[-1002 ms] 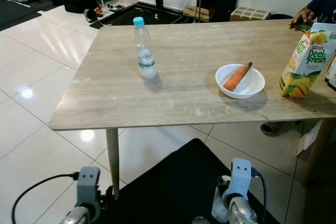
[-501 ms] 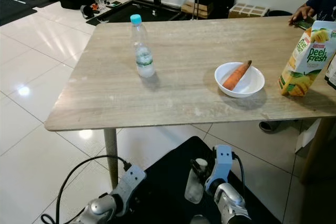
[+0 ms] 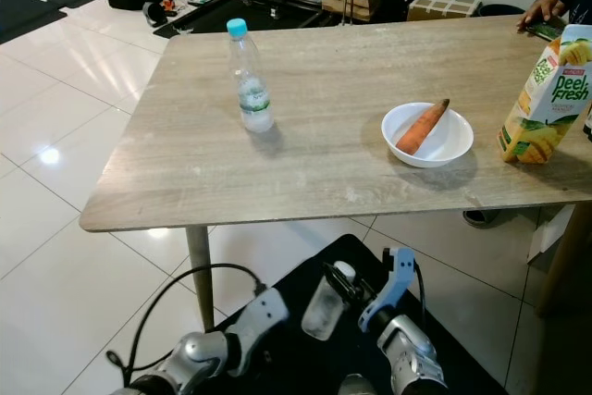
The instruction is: Restocking fridge
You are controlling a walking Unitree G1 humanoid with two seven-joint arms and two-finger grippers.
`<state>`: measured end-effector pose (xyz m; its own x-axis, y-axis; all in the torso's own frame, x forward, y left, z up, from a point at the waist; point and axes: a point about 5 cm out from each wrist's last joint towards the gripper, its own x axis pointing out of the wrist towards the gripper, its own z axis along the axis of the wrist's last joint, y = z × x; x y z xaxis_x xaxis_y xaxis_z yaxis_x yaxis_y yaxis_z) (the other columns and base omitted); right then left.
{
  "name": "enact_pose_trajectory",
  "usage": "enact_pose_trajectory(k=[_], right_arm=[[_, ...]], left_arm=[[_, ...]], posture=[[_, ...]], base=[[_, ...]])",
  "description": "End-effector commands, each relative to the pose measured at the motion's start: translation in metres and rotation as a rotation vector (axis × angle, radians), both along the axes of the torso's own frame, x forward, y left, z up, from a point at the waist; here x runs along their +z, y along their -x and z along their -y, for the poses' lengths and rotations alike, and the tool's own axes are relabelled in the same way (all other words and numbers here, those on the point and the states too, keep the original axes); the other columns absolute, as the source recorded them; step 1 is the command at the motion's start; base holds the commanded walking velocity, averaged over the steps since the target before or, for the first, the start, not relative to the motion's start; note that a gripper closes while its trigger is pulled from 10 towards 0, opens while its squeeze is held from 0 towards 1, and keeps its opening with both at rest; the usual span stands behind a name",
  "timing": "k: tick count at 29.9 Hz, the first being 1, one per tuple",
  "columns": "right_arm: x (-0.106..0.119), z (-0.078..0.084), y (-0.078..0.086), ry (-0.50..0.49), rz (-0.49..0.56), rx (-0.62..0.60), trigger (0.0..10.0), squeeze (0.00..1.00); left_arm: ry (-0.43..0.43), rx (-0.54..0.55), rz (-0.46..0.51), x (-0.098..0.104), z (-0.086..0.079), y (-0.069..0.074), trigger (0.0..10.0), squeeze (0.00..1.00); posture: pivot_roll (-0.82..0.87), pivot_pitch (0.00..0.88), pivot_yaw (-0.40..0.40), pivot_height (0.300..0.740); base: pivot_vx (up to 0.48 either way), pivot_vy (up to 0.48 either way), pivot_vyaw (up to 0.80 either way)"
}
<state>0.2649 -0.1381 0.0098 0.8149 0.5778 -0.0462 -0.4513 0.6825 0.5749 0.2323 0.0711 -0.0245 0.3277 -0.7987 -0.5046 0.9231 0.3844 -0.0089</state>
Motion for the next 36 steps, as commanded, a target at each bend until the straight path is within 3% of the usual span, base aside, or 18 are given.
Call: enact_pose_trajectory(k=[1, 2, 5, 7, 8, 9, 10, 16, 20, 26, 30, 36], right_arm=[[-0.004, -0.003, 0.006, -0.024, -0.020, 0.020, 1.8, 0.00], [-0.003, -0.005, 0.006, -0.032, -0.016, 0.038, 0.0, 0.00], [0.000, -0.008, 0.008, -0.047, -0.003, 0.081, 0.0, 0.00], [0.002, -0.009, 0.008, -0.045, 0.004, 0.093, 1.6, 0.00], [0.003, -0.010, 0.008, -0.042, 0.005, 0.099, 3.1, 0.00], [0.003, -0.010, 0.008, -0.042, 0.005, 0.099, 3.1, 0.00], [0.003, -0.010, 0.008, -0.031, 0.007, 0.109, 10.0, 0.00], [0.004, -0.012, 0.010, -0.032, 0.009, 0.127, 10.0, 0.00], [0.004, -0.014, 0.011, -0.009, 0.009, 0.140, 10.0, 0.00], [0.004, -0.014, 0.011, 0.026, 0.007, 0.142, 10.0, 0.00], [0.002, -0.014, 0.011, 0.047, -0.004, 0.137, 10.0, 0.00], [0.002, -0.013, 0.011, 0.048, -0.008, 0.135, 10.0, 0.00]], left_arm=[[-0.006, -0.037, -0.004, -0.002, 0.005, 0.004, 10.0, 0.00], [-0.007, -0.050, 0.006, 0.000, 0.009, 0.003, 10.0, 0.00], [0.005, -0.090, 0.023, 0.005, 0.018, -0.001, 10.0, 0.00], [0.020, -0.112, 0.043, 0.010, 0.025, -0.004, 10.0, 0.00], [0.024, -0.119, 0.052, 0.013, 0.028, -0.005, 10.0, 0.00], [0.024, -0.119, 0.052, 0.013, 0.028, -0.005, 10.0, 0.00], [0.029, -0.121, 0.067, 0.016, 0.032, -0.008, 10.0, 0.00], [0.048, -0.130, 0.071, 0.021, 0.040, -0.012, 10.0, 0.00], [0.105, -0.201, 0.044, 0.027, 0.056, -0.008, 10.0, 0.00], [0.123, -0.303, 0.055, 0.032, 0.071, -0.003, 10.0, 0.00], [0.137, -0.307, 0.082, 0.037, 0.074, -0.006, 10.0, 0.00], [0.112, -0.222, 0.139, 0.043, 0.072, -0.019, 10.0, 0.00]], posture=[[-0.20, 0.144, 0.061, 0.725], [-0.20, 0.148, 0.060, 0.725], [-0.20, 0.151, 0.061, 0.725], [-0.20, 0.153, 0.062, 0.725], [-0.20, 0.155, 0.062, 0.725], [-0.20, 0.155, 0.062, 0.725], [-0.20, 0.156, 0.061, 0.725], [-0.21, 0.159, 0.061, 0.725], [-0.21, 0.162, 0.062, 0.725], [-0.21, 0.160, 0.064, 0.725], [-0.21, 0.158, 0.063, 0.725], [-0.21, 0.156, 0.063, 0.725]], base=[[0.000, 0.000, 0.00], [0.000, 0.000, 0.00], [0.000, 0.000, 0.00], [0.000, 0.000, 0.00], [0.000, 0.000, 0.00], [0.000, 0.000, 0.00], [0.000, 0.000, 0.00], [0.000, 0.000, 0.00], [0.000, 0.000, 0.00], [0.000, 0.000, 0.00], [0.000, 0.000, 0.00], [0.000, 0.000, 0.00]])
